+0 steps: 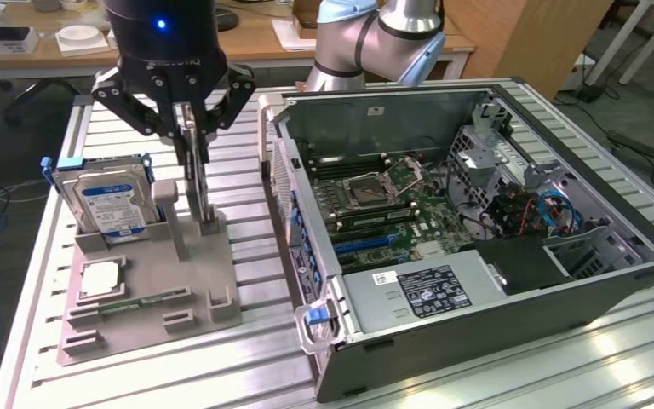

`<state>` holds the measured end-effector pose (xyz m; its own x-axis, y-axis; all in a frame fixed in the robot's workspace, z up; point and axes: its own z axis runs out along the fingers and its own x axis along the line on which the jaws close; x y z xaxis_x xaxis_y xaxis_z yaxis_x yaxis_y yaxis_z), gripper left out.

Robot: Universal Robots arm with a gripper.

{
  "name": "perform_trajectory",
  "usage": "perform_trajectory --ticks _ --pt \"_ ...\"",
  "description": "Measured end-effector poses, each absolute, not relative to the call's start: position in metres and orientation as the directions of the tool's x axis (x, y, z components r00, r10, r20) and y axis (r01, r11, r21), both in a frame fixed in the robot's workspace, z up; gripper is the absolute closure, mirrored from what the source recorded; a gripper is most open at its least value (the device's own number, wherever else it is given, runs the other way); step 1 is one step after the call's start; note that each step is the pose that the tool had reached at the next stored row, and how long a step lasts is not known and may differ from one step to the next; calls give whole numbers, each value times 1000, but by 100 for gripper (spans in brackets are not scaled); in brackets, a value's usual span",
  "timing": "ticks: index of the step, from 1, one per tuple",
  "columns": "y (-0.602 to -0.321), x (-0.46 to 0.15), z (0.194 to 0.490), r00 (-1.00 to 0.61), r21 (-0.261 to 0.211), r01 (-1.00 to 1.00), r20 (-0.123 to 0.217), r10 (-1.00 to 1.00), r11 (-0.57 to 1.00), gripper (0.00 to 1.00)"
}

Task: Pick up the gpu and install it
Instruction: 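Pick up the gpu and move the gpu toward the slot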

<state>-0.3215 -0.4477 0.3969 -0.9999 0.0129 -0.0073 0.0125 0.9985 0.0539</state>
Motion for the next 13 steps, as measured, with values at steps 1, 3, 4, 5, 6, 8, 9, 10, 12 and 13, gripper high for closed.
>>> perform_trajectory --ticks 1,3,4,5,6,8,9,10,12,13 --pt "-448 -321 398 -1000 54 13 -7 13 998 74" --pt "-448 -321 400 -1000 54 13 -7 13 998 74" --pt "-448 -322 401 -1000 54 13 -7 13 998 74" --pt "-448 -321 402 -1000 54 12 -7 13 998 74" --pt "-448 -321 403 -1000 54 12 -7 13 998 74" --pt "-448 -321 405 -1000 54 13 -7 13 998 74" --pt "-448 -321 406 -1000 54 12 -7 13 998 74" --pt "-448 -321 407 -1000 54 12 -7 13 998 74" --pt "-448 -321 409 -1000 54 13 -7 13 998 74" --pt "-448 -321 410 -1000 54 12 -7 13 998 74"
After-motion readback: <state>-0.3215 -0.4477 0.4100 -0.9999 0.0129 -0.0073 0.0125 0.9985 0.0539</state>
